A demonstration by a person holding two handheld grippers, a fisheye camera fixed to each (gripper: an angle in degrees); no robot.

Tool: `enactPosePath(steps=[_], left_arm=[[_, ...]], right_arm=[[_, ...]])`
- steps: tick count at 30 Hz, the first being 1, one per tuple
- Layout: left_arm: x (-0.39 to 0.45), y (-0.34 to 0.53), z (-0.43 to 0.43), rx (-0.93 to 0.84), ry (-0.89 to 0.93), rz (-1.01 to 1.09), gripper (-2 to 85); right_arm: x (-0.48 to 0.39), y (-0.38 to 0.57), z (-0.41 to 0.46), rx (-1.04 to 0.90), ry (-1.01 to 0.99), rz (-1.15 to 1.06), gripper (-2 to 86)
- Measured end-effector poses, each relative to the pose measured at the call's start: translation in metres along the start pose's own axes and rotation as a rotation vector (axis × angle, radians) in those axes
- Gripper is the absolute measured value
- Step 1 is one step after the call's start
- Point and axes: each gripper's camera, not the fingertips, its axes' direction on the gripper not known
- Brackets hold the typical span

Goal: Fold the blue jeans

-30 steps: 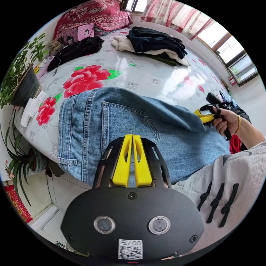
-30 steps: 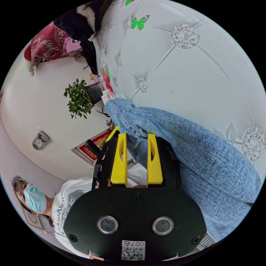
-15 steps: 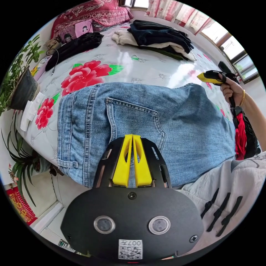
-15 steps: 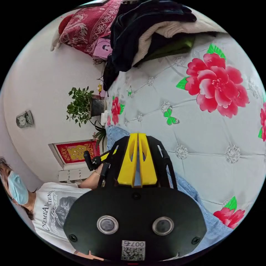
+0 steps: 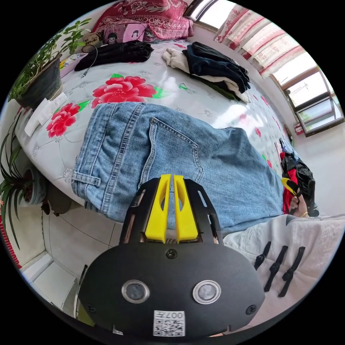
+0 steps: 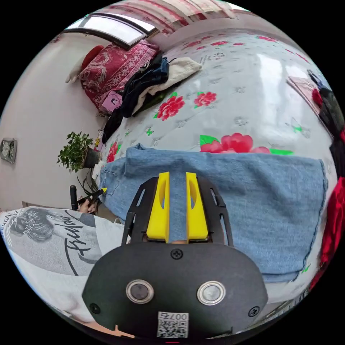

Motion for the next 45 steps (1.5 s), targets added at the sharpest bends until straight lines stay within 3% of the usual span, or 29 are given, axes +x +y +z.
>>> enactPosePath(steps=[3,9,17,26,45], left_arm=[[0.008,0.013,0.000,-0.020,-0.016,0.004,1.0],[0.031,0.024,0.010,-0.062,-0.037,0.044,4.4],[0.045,0.026,0.022,-0.078,-0.068,0.039,4.9],[0.054,0.034,0.024,-0.067,-0.085,0.021,4.0],[0.065,0.035,0.023,-0.052,-0.096,0.071,4.0]], right_arm=[[0.079,0.082,-0.066,0.128,0.078,0.321,7.9],[0.154,0.172,-0.126,0.317,0.050,0.632,8.9],[0.175,0.176,-0.151,0.342,0.005,0.682,4.7],[0.149,0.195,-0.225,0.328,0.072,0.454,0.5],[0.194,0.216,-0.254,0.293,-0.002,0.619,2.1]])
